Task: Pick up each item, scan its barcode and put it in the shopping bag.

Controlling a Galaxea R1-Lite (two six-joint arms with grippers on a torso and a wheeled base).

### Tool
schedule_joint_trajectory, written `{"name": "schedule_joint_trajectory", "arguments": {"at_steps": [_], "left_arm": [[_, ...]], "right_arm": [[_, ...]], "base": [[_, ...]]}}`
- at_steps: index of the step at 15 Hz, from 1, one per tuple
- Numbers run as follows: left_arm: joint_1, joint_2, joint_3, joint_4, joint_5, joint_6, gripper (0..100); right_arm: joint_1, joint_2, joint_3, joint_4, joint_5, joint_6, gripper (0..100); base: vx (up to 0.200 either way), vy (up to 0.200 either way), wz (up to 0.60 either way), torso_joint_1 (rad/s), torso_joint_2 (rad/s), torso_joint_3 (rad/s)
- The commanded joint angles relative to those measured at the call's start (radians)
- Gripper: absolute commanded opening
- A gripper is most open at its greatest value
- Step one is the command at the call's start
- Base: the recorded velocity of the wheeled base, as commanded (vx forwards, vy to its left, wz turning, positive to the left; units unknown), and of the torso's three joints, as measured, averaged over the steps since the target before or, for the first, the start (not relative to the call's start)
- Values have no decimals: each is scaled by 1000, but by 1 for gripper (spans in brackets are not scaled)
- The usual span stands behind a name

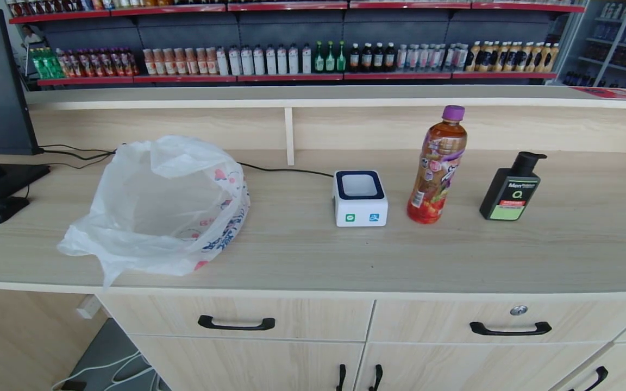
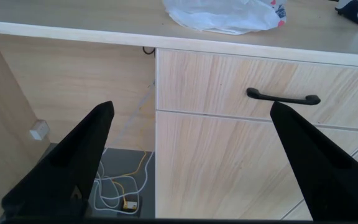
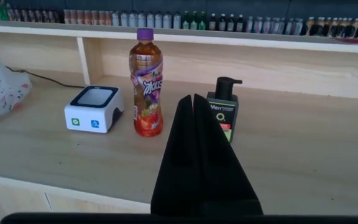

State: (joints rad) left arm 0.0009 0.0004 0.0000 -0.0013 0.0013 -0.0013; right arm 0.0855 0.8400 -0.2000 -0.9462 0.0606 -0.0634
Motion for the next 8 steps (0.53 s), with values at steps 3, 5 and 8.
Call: {"name": "schedule_joint_trajectory", "arguments": {"at_steps": [3, 5, 8], "left_arm": [[1, 1, 0, 0, 0, 0, 100], [1, 1, 0, 0, 0, 0, 100], [1, 1, 0, 0, 0, 0, 100]], "right_arm": [[53, 432, -59, -264, 73, -153, 0], [-67, 510, -165, -232, 292, -292, 0], [-185, 616, -401, -117, 501, -434, 0]], "base": [[0, 0, 0, 0, 0, 0], [0, 0, 0, 0, 0, 0], [0, 0, 0, 0, 0, 0]]}}
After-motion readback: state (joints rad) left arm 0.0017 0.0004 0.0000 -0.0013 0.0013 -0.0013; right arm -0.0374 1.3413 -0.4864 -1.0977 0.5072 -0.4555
